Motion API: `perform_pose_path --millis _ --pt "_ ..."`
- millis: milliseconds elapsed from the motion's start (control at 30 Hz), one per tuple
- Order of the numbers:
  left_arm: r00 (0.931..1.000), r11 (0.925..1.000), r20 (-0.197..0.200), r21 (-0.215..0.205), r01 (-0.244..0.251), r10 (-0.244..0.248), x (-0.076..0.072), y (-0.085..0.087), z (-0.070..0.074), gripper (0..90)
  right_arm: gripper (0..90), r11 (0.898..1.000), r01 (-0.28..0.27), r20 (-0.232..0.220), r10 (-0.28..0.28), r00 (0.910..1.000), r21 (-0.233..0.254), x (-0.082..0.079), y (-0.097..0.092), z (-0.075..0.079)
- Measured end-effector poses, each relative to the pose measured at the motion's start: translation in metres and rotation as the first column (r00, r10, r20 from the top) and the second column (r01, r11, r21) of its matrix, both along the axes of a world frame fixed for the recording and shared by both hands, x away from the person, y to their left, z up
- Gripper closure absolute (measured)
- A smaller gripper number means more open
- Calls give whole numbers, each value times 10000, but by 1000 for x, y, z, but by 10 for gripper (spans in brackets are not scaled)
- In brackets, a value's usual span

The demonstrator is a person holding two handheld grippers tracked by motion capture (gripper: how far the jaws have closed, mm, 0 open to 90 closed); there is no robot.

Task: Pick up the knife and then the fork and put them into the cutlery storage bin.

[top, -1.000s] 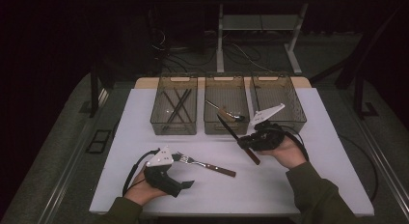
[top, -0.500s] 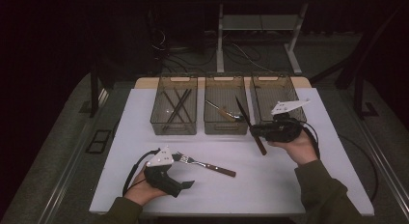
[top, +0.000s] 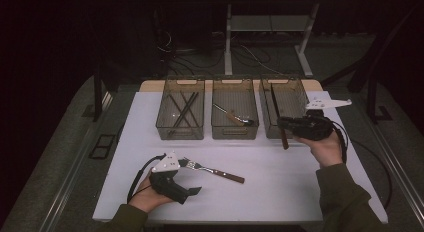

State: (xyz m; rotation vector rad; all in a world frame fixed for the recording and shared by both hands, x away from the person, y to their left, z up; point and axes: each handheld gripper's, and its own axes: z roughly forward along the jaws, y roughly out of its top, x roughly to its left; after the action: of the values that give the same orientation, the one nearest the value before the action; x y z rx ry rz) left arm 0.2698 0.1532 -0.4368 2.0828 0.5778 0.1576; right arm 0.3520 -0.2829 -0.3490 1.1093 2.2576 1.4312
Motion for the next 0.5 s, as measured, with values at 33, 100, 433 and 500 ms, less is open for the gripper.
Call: perform_pose_path --millis 33,100,433,500 --pt "10000 10000 -8 -34 -30 30 0 0 0 0 768 9997 228 76 -229 9997 120 0 -5 1" --pt "10000 10000 20 59 23 -23 0 0 0 0 768 9978 619 235 -625 9978 243 0 -13 2" --pt "10000 10000 -26 82 -16 17 1 0 -1 0 768 9794 1938 661 -1973 9781 561 4 -46 3" --pt "10000 10000 -43 79 -40 40 1 0 -1 0 768 9760 2126 729 -2157 9737 476 8 -51 5"
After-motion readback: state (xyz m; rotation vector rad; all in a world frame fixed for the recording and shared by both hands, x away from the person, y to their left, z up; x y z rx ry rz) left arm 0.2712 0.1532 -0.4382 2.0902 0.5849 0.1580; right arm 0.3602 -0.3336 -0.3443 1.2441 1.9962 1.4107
